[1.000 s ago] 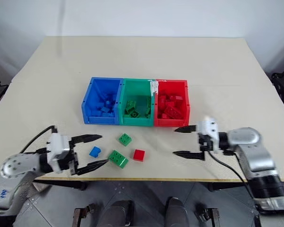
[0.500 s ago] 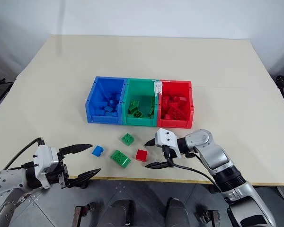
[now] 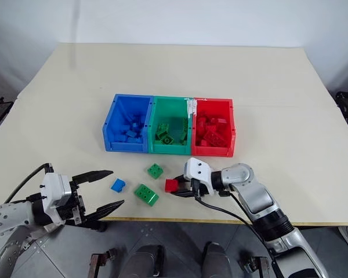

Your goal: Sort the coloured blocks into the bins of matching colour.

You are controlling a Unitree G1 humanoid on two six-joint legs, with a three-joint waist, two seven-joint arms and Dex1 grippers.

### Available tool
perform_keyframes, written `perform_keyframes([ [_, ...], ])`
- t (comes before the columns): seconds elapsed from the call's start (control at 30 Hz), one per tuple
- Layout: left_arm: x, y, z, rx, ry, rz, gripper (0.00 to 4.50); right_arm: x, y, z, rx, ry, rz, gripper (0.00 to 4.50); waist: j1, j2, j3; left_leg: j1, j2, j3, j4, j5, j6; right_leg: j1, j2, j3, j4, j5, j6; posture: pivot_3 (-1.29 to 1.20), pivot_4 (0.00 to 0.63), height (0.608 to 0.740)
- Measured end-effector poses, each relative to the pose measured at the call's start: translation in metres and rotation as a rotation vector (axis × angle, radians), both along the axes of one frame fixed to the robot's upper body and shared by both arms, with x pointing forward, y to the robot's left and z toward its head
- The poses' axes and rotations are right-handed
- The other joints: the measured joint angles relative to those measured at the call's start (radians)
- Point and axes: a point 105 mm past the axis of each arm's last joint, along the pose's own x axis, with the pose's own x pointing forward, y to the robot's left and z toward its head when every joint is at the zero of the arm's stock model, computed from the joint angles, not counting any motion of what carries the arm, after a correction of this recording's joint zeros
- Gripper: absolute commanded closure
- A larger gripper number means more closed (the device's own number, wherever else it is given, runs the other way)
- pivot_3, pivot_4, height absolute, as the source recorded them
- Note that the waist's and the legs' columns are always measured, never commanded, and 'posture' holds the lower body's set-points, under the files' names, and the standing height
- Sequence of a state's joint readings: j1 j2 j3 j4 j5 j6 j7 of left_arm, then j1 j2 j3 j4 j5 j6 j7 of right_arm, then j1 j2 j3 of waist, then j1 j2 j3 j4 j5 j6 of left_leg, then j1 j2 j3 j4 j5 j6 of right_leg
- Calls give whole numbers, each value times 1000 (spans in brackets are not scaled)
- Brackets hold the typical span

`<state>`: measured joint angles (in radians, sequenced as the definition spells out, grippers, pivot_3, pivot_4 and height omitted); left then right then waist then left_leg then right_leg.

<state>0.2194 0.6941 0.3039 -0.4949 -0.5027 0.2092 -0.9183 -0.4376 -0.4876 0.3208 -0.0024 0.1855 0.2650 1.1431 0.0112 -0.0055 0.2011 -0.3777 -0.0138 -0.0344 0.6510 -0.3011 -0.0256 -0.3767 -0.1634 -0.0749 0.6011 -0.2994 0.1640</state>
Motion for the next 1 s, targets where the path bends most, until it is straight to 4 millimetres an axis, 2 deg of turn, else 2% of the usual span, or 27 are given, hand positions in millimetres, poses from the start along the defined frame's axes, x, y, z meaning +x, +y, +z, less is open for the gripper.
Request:
perform_keyframes([
  [0.07, 3, -4, 4, -15, -18, -9, 0, 2, -8, 10, 68, 9, -27, 3059, 3, 0, 0, 0, 0, 0, 0, 0, 0, 0, 0, 0, 0, 0, 0, 0, 150, 740],
  [0.13, 9, -9, 10, -33, -45, -19, 0, 11, -21, 29, 150, -7, -89, 3059, 5, 0, 0, 0, 0, 0, 1, 0, 0, 0, 0, 0, 1, 0, 0, 0, 150, 740],
  [0.23, 19, -18, 20, -68, -83, -21, 0, 37, -46, 74, 260, -110, -224, 3059, 5, 0, 0, 0, 0, 0, 1, 0, 0, 0, 0, 0, 1, 0, 0, 0, 150, 740],
  [0.3, 27, -24, 27, -97, -107, -16, 0, 52, -60, 95, 312, -163, -303, 3059, 4, 0, 0, 0, 0, 0, 0, 0, 0, 0, 1, 0, 1, 0, 0, 0, 150, 740],
  [0.47, 50, -34, 43, -171, -135, 32, 0, 97, -94, 121, 360, -258, -549, 3059, -3, 0, 0, 0, 0, 1, 0, 0, 0, 0, 0, 1, 1, 0, 0, 0, 150, 740],
  [0.57, 51, -39, 41, -172, -126, 23, 0, 116, -103, 120, 356, -276, -641, 2015, -17, 0, 0, 0, 0, 2, -1, 0, 0, 0, 0, 1, 0, 0, 0, 0, 150, 740],
  [0.67, 50, -39, 38, -160, -113, 17, 0, 119, -99, 110, 359, -257, -634, 980, -20, 0, 0, 0, 1, 3, -2, 0, 0, -1, 1, 1, -1, 0, 0, 0, 150, 740],
  [0.77, 50, -31, 32, -139, -87, 28, 0, 116, -93, 115, 378, -301, -582, 39, -18, 1, 0, 0, 1, 3, -1, 0, 0, -1, 0, 1, -1, 0, 0, 0, 150, 740],
  [0.87, 47, -17, 26, -111, -66, 59, 0, 103, -94, 121, 411, -332, -500, 39, -15, 1, 0, 0, 1, 3, -1, 0, 0, -1, 1, 1, -1, 0, 0, 0, 150, 740],
  [1.0, 41, 12, 16, -74, -39, 117, 0, 66, -107, 109, 377, -309, -349, 39, -5, 1, 0, 0, 1, 3, -1, -1, 1, 0, 0, 1, -3, 0, 0, 0, 150, 740],
])
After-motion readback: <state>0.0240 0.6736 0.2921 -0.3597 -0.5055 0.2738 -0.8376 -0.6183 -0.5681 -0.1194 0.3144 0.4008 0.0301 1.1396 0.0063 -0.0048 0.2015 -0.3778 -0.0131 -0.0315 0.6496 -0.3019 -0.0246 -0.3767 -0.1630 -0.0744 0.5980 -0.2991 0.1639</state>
